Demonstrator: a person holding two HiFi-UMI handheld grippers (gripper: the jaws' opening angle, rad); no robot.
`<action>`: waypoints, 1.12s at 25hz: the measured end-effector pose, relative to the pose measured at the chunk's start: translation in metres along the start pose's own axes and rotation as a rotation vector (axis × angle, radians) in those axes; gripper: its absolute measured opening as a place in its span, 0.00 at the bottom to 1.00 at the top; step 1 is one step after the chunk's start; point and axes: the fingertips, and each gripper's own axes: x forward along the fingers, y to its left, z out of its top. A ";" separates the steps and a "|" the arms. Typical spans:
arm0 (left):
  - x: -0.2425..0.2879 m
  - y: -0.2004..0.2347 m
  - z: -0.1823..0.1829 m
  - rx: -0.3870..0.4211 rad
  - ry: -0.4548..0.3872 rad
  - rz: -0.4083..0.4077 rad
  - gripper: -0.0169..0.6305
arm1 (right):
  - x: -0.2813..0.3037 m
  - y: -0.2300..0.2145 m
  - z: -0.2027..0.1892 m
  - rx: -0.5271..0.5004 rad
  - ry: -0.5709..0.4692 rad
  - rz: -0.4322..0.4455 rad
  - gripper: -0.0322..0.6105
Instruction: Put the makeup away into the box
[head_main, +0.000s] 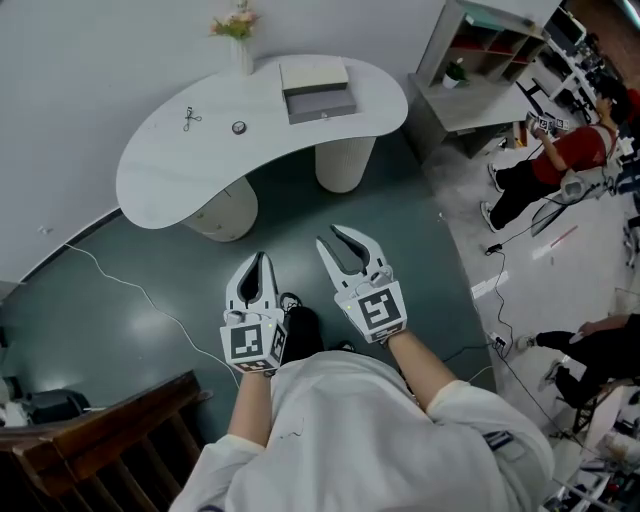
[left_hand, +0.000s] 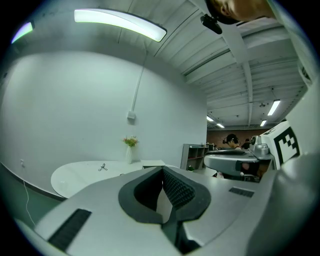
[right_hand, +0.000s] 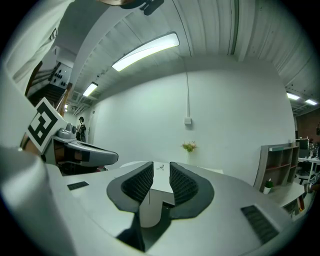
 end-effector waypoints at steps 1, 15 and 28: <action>0.011 0.012 0.004 -0.006 0.000 -0.002 0.05 | 0.015 -0.002 0.002 -0.007 0.005 0.000 0.19; 0.106 0.162 0.016 -0.044 0.050 -0.013 0.05 | 0.186 -0.002 0.012 0.025 0.145 0.016 0.19; 0.207 0.230 -0.001 -0.105 0.135 0.121 0.05 | 0.320 -0.062 -0.017 0.024 0.194 0.173 0.19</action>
